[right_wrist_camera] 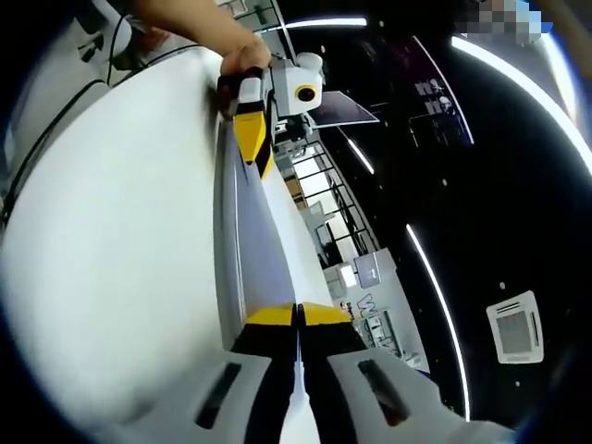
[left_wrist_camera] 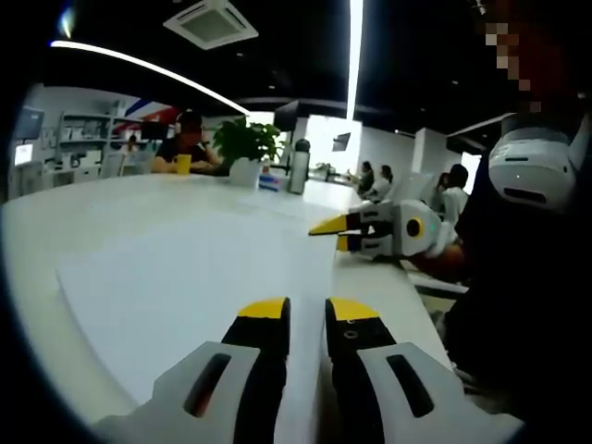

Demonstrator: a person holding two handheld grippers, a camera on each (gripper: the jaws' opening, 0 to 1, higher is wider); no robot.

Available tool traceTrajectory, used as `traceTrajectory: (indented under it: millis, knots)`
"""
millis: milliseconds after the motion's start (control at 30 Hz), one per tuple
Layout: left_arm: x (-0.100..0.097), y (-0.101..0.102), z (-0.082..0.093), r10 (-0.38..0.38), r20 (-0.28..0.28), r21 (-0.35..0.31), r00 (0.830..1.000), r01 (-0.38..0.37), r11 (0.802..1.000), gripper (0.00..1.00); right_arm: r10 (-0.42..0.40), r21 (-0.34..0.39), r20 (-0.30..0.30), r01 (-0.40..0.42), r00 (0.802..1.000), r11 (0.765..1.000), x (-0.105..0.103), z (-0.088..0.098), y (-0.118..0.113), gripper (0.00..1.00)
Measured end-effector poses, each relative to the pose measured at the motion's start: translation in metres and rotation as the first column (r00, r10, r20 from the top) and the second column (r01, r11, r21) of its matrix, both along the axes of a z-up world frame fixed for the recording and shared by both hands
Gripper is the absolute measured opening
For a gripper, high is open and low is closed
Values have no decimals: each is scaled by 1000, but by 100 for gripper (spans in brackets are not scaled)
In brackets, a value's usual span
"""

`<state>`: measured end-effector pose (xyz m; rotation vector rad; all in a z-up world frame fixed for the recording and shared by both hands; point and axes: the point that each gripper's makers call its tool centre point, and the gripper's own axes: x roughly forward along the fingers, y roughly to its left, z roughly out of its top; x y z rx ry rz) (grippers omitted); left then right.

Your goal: Grasp the top corner of one sheet in the document stack and pull a single sheet out from the document stack, separating that one sheet from the rest and lifting it clear until the single sheet is fully removed from the stack

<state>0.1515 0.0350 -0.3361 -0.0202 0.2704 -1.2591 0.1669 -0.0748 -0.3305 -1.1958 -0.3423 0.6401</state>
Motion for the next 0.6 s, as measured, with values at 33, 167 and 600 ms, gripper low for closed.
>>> traceTrajectory:
  millis: [33,167,600]
  knots:
    - [0,0,0,-4,-1,0,1000,4,1000,17,1,3,-4,-1,1000,1000,0,0,0,2]
    - [-1,0,0,-20,-5,-2,1000,20,1000,16,2,7,-9,-2,1000,1000,0,0,0,2]
    - [0,1,1,5,36,-7,999,-5,1000,17,4,41,-32,-3,999,999,1,0,0,2]
